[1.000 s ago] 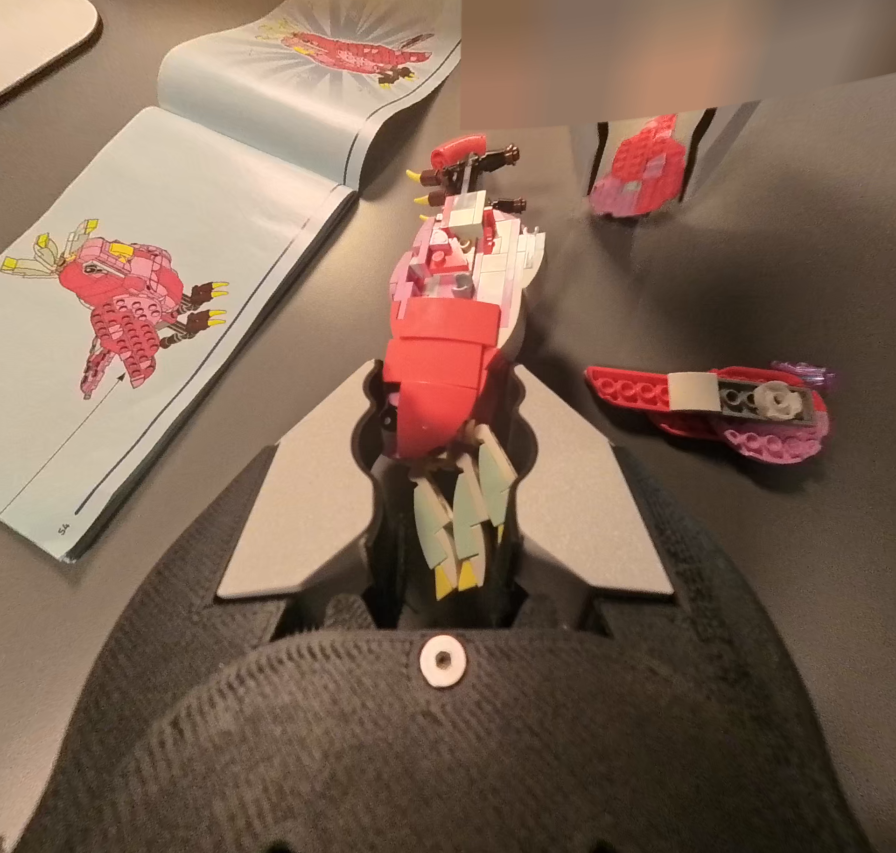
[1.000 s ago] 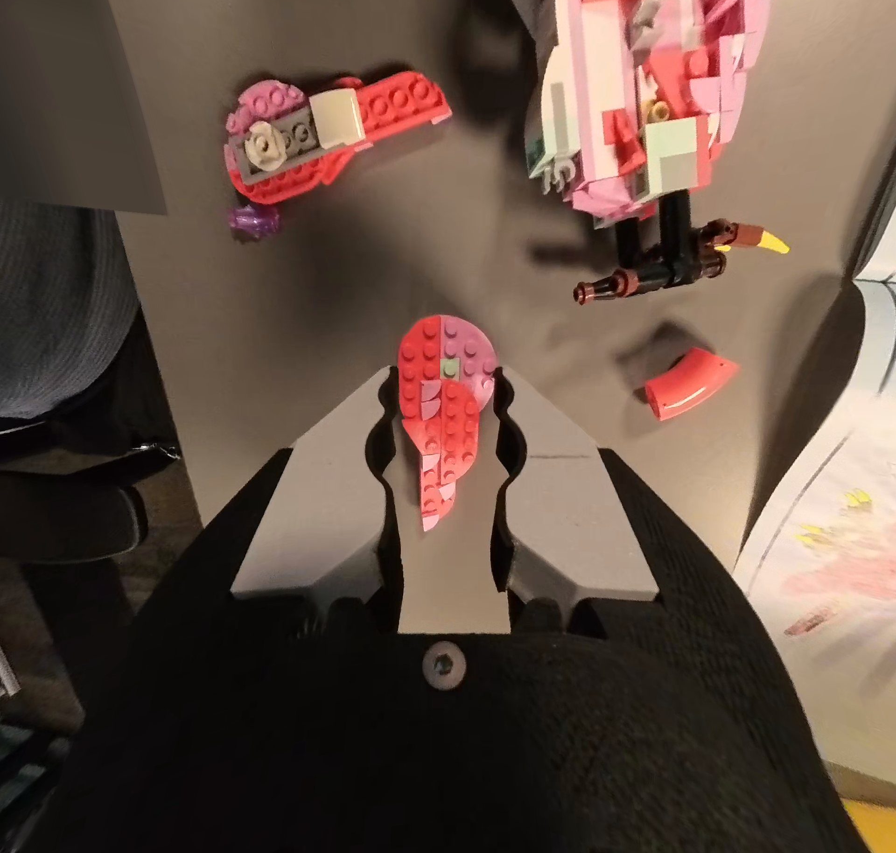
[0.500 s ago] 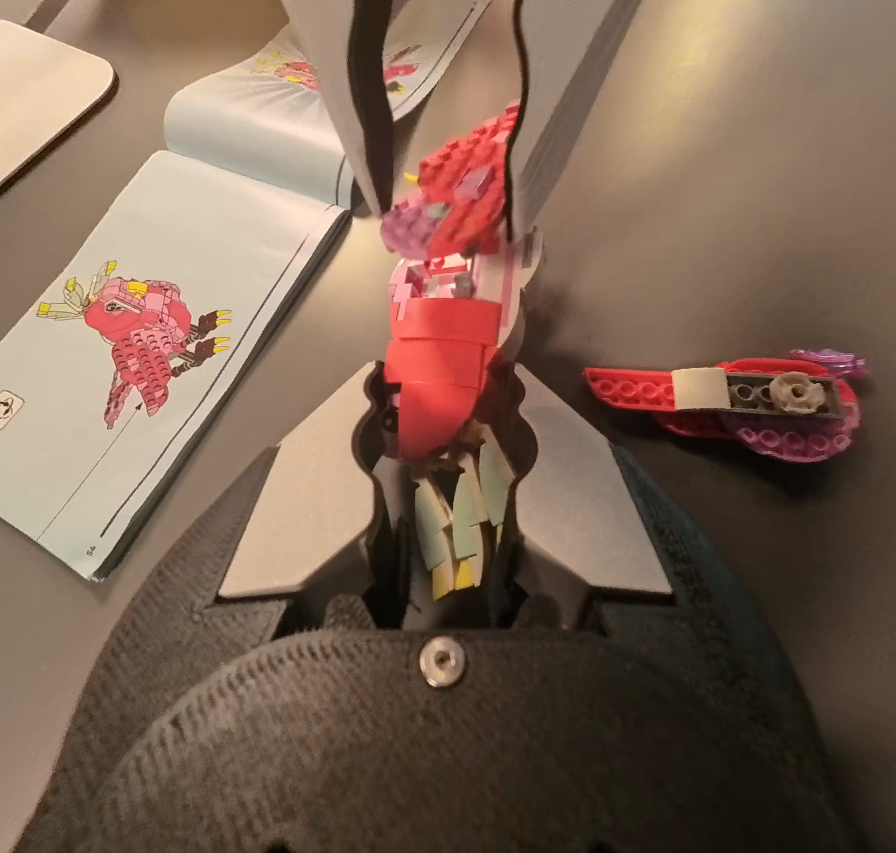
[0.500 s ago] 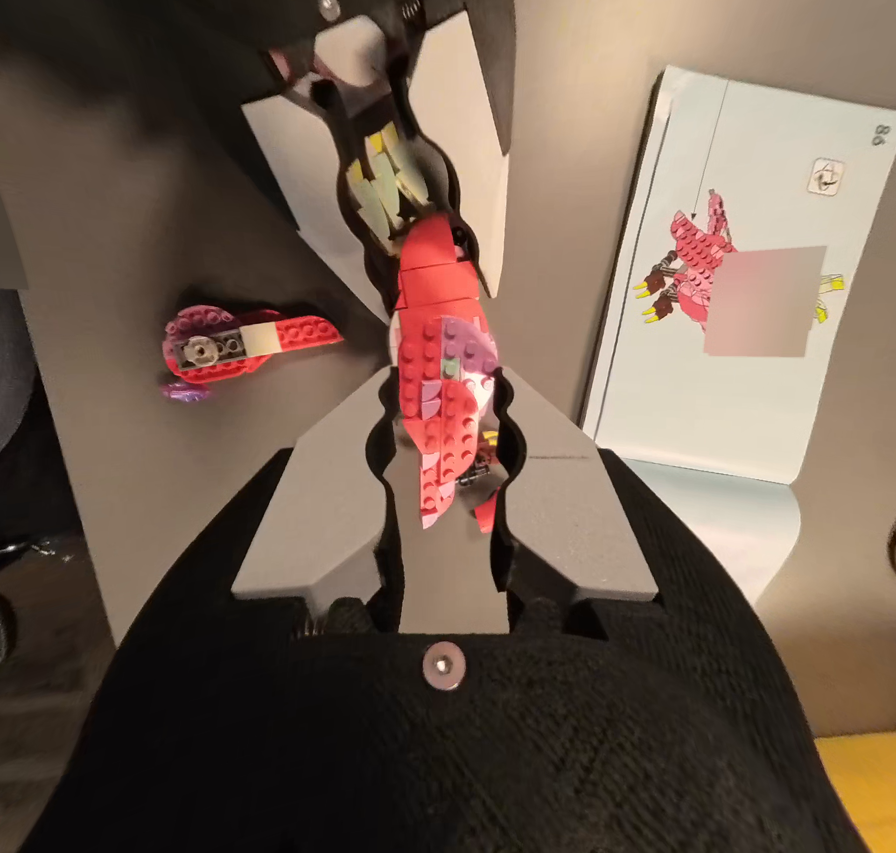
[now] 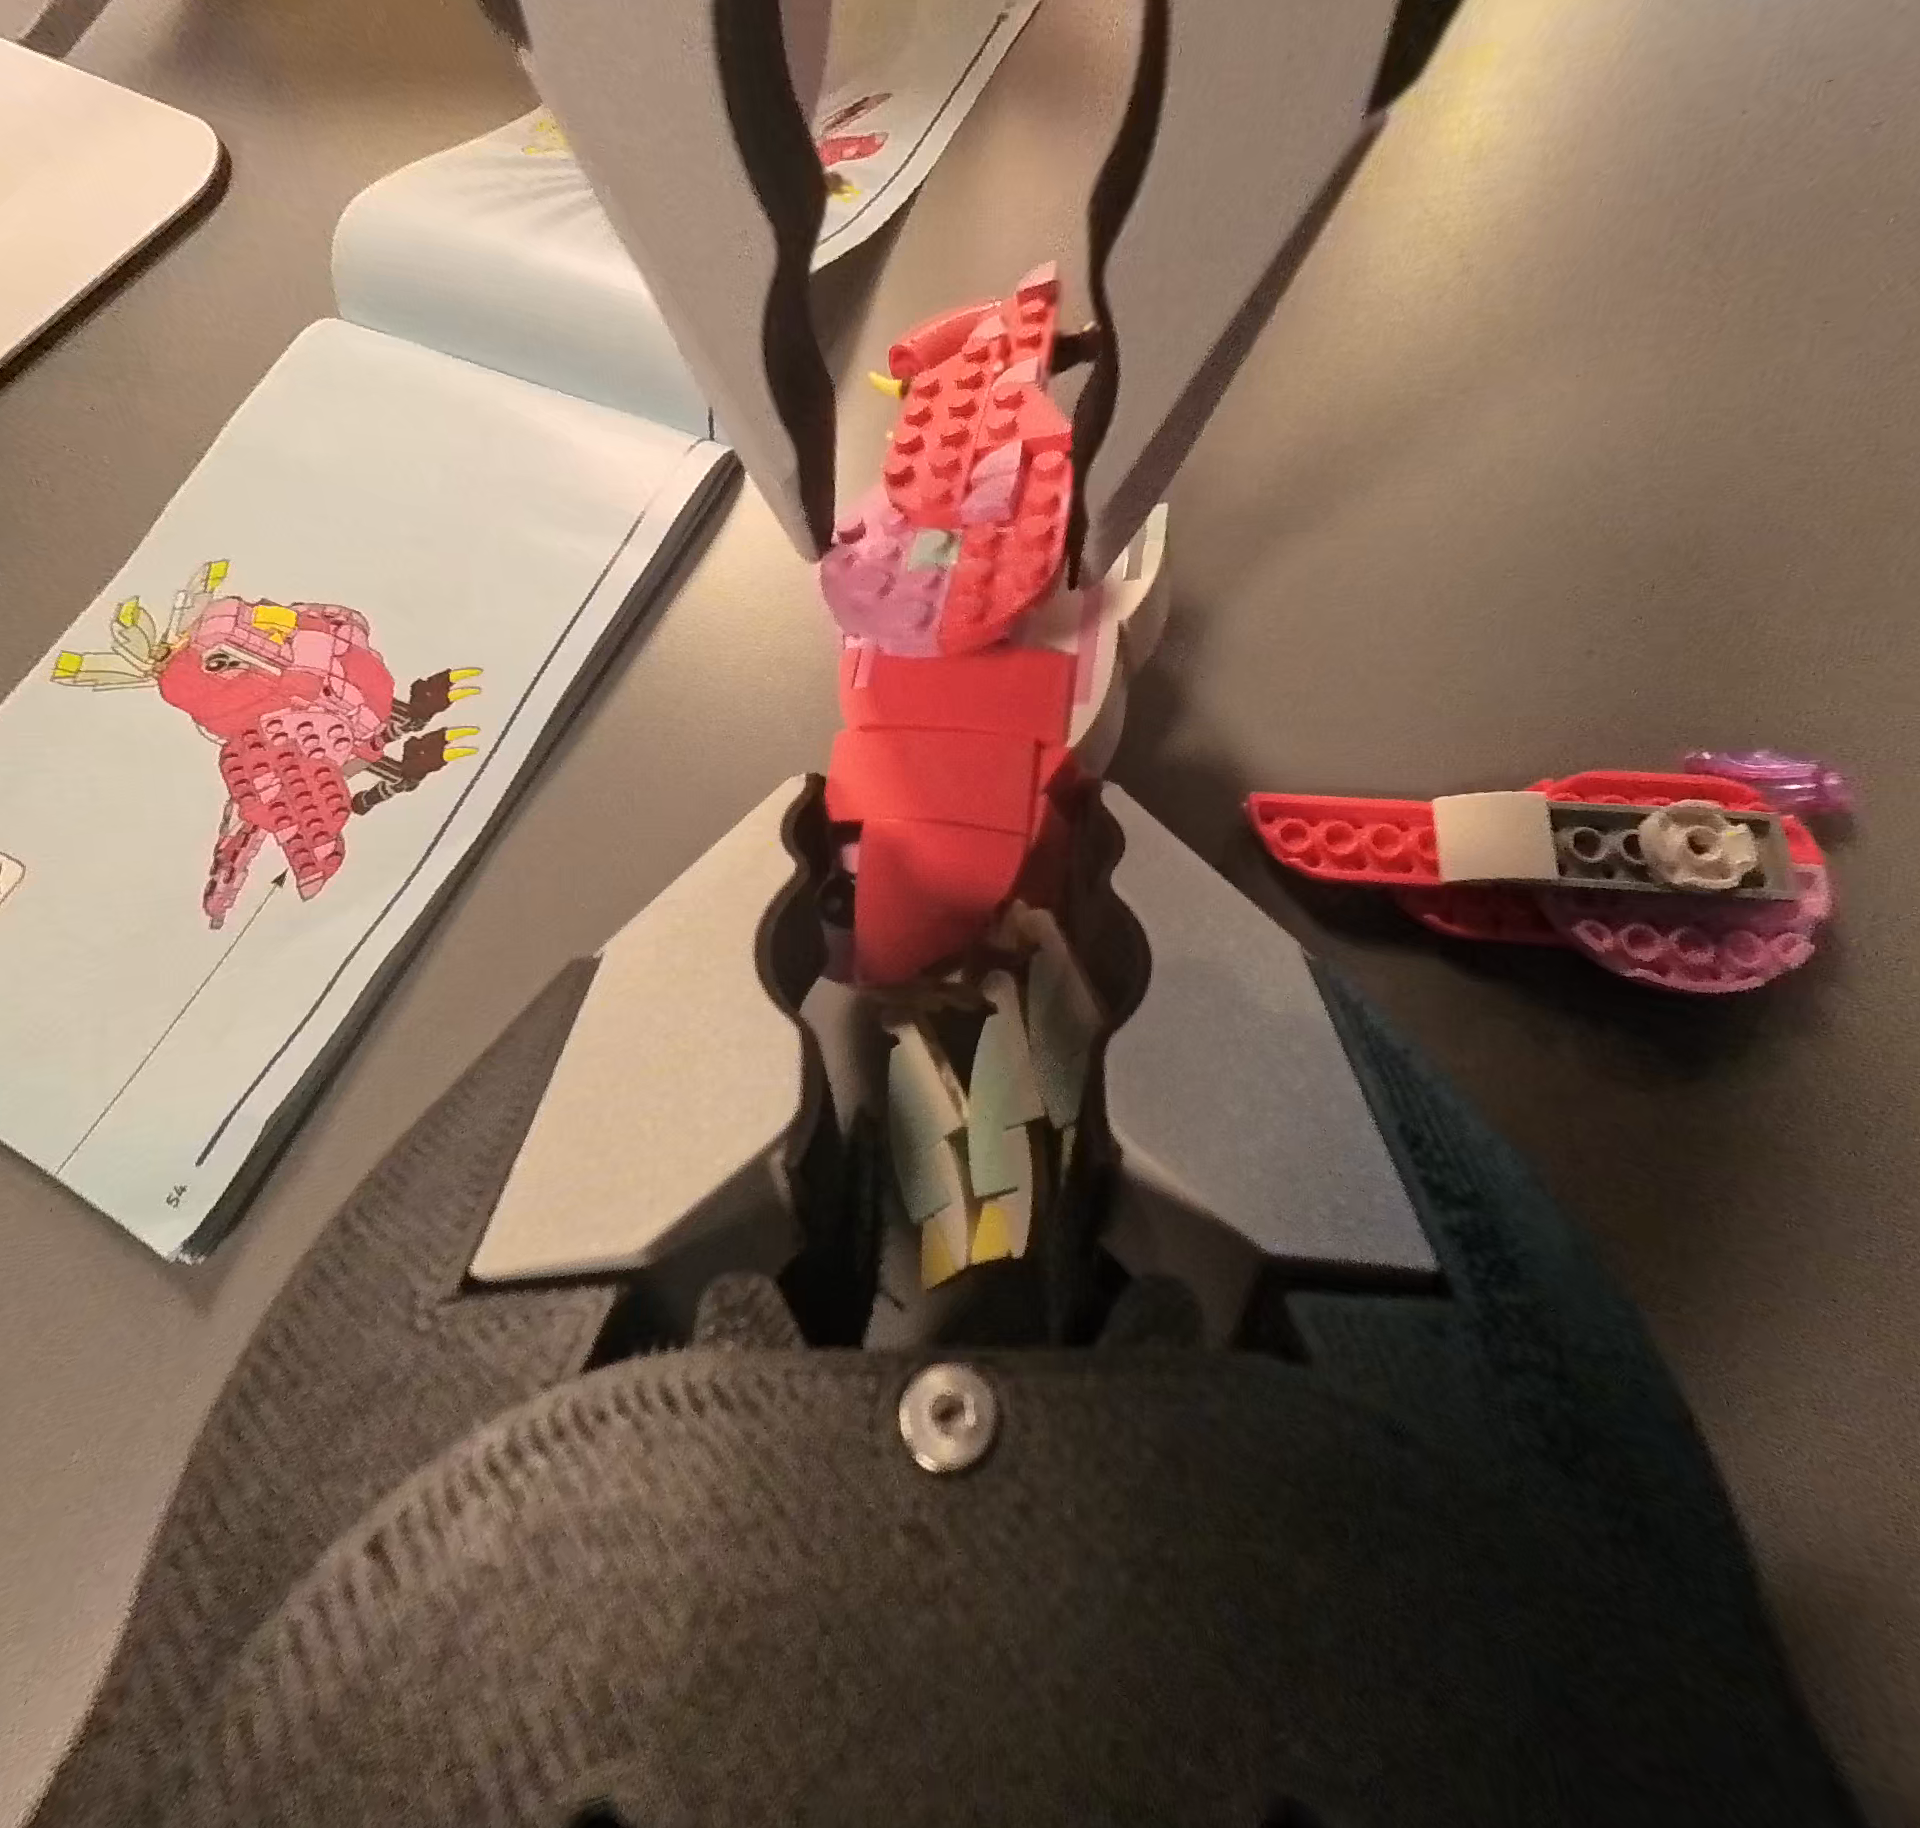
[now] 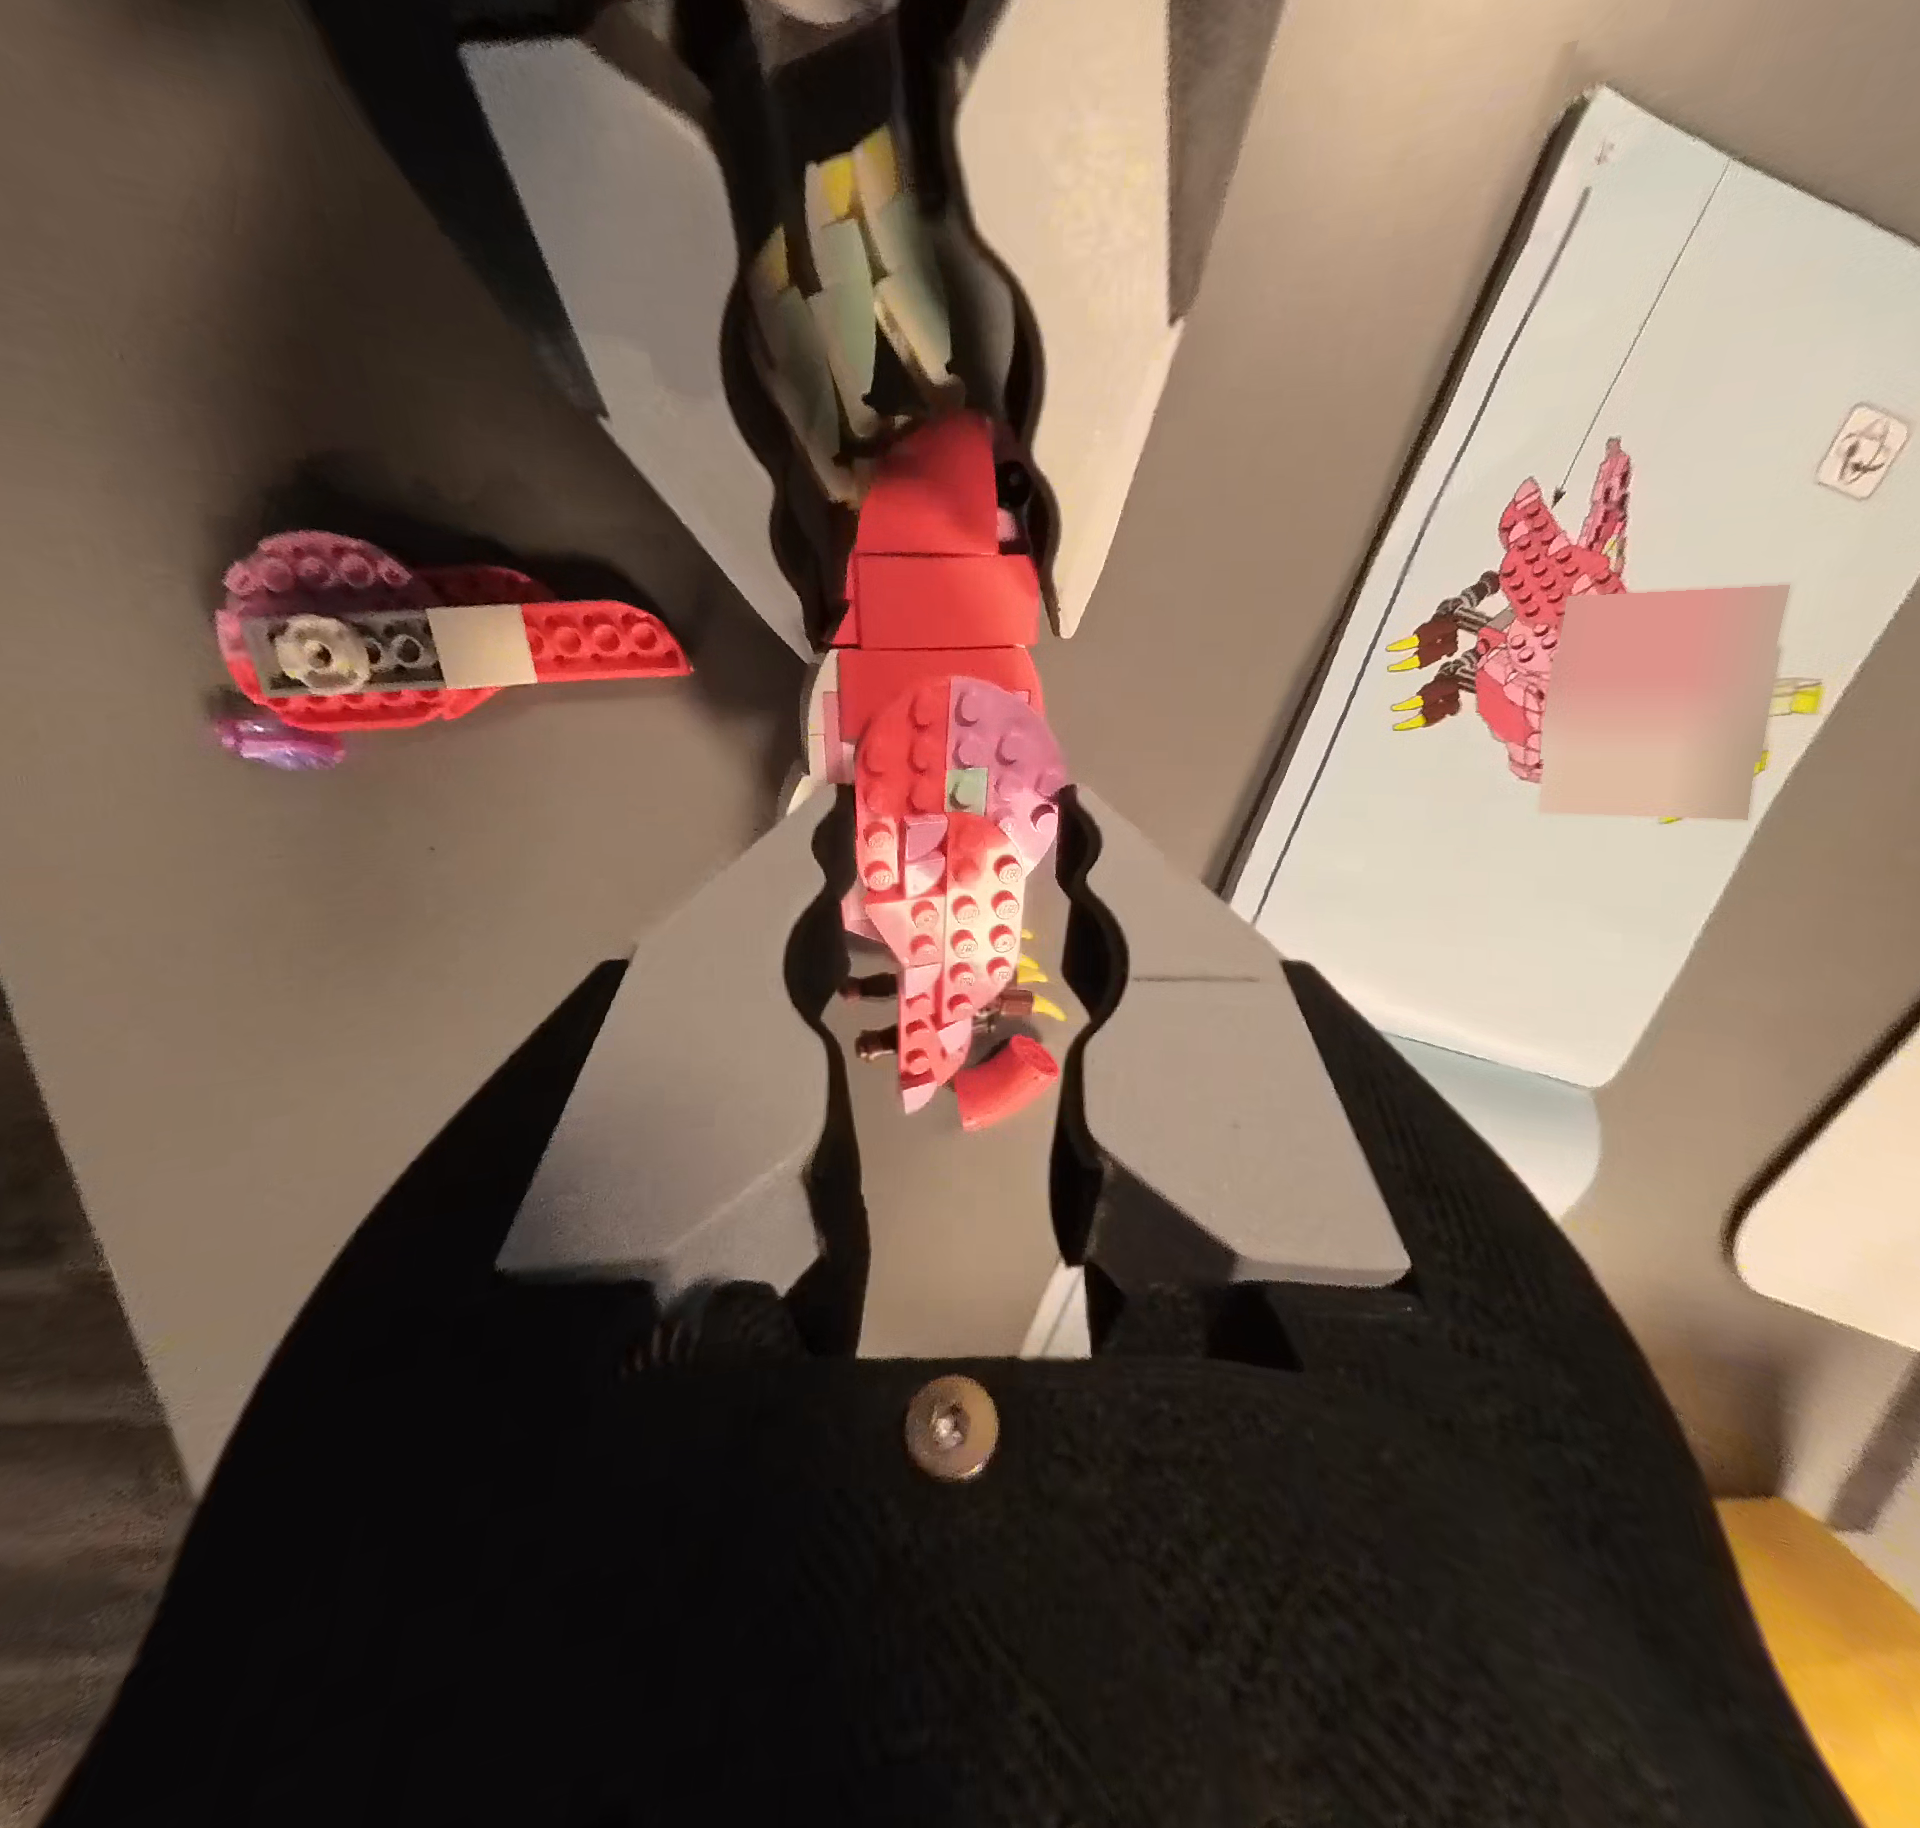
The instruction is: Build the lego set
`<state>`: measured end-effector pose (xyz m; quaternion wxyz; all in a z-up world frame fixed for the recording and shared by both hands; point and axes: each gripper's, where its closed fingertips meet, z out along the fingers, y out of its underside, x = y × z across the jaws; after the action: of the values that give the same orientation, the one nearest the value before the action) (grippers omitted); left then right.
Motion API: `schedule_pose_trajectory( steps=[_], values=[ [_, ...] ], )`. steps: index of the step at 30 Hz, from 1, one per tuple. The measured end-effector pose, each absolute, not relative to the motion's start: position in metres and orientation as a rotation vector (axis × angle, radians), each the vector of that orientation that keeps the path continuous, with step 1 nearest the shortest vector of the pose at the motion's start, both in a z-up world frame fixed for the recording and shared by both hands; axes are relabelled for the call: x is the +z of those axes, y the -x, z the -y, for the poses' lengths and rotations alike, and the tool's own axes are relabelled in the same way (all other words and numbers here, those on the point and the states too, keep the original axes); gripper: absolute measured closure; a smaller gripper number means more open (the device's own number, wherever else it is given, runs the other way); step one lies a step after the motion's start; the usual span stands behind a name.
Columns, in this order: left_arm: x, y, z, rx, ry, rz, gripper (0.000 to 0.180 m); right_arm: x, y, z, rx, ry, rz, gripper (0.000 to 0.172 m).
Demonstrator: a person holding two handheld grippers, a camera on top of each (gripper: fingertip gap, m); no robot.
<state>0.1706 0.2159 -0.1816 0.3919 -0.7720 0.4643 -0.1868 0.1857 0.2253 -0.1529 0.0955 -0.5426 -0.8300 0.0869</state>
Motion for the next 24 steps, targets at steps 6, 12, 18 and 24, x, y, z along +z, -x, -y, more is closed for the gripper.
schedule_pose_trajectory(
  steps=[6,12,18,24],
  values=[
    [-0.1818,-0.1713,-0.2155,-0.459,1.956,-1.185,0.134,-0.1545,-0.1871,-0.2241,0.177,1.576,2.45,0.135],
    [-0.1821,-0.1725,-0.2147,-0.456,1.959,-1.184,0.134,-0.1621,-0.1868,-0.2254,0.101,1.762,2.393,0.14],
    [-0.1817,-0.173,-0.2152,-0.503,1.985,-1.154,0.133,-0.1573,-0.1854,-0.2277,0.041,1.731,2.274,0.139],
    [-0.1817,-0.1732,-0.2153,-0.519,1.993,-1.147,0.133,-0.1543,-0.184,-0.2218,0.178,1.769,2.176,0.136]
  ],
)
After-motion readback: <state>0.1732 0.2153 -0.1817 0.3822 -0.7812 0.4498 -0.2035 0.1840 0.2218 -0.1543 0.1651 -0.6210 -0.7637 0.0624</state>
